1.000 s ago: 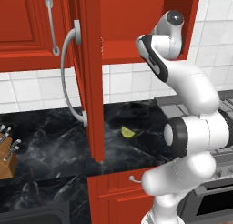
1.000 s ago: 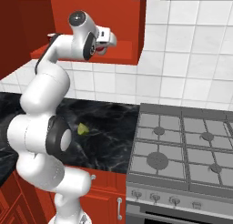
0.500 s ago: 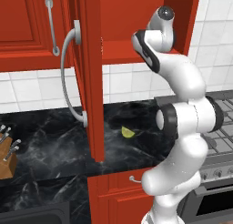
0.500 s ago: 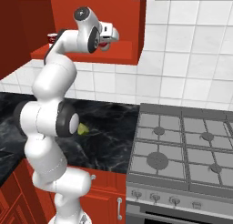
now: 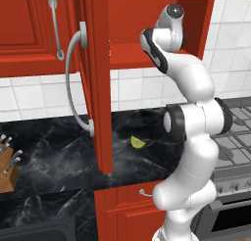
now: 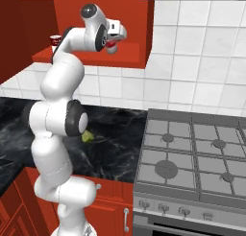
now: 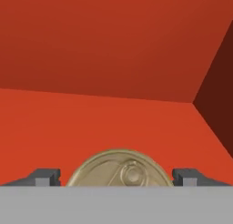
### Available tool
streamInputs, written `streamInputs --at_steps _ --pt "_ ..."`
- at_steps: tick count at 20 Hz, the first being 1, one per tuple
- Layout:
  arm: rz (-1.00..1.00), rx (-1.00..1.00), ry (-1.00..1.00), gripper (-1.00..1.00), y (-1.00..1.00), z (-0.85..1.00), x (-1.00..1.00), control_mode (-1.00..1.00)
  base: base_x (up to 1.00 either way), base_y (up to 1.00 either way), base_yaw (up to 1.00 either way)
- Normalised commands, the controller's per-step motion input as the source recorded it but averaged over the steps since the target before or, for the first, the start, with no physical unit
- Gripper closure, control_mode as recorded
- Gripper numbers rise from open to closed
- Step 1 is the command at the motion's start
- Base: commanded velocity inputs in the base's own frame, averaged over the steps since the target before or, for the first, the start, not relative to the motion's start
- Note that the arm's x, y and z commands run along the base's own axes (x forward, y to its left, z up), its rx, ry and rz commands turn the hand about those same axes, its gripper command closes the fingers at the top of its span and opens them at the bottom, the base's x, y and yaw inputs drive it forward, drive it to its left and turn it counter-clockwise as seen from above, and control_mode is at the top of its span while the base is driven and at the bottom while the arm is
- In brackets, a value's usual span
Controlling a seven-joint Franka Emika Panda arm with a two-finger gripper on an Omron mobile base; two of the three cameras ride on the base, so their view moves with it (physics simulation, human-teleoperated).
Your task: Restock the canned food cabinet by taking the new fresh canned food from the counter and placing it in the cabinet. Then, take the old canned food from the cabinet and place it on the counter.
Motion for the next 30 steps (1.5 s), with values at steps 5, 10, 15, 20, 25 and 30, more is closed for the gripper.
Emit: streamInputs --at_steps 5,10,15,20,25,30 --pt "0.00 0.00 -0.11 -1.00 0.00 0.00 0.54 -1.00 0.00 0.00 0.00" --pt "0.00 0.00 -0.14 -1.00 0.00 0.00 0.21 -1.00 0.00 0.00 0.00" --pt "0.00 0.00 -0.17 -1.00 0.00 0.36 -0.18 -1.00 0.00 0.00 0.00" --pt "0.00 0.00 -0.20 -1.00 0.00 0.42 -0.95 -1.00 0.00 0.00 0.00" --pt "0.07 0.00 -0.21 -1.00 0.28 0.01 -1.00 -1.00 0.00 0.00 0.00" --pt "0.12 0.00 -0.10 -1.00 0.70 -0.33 -1.00 -1.00 0.00 0.00 0.00"
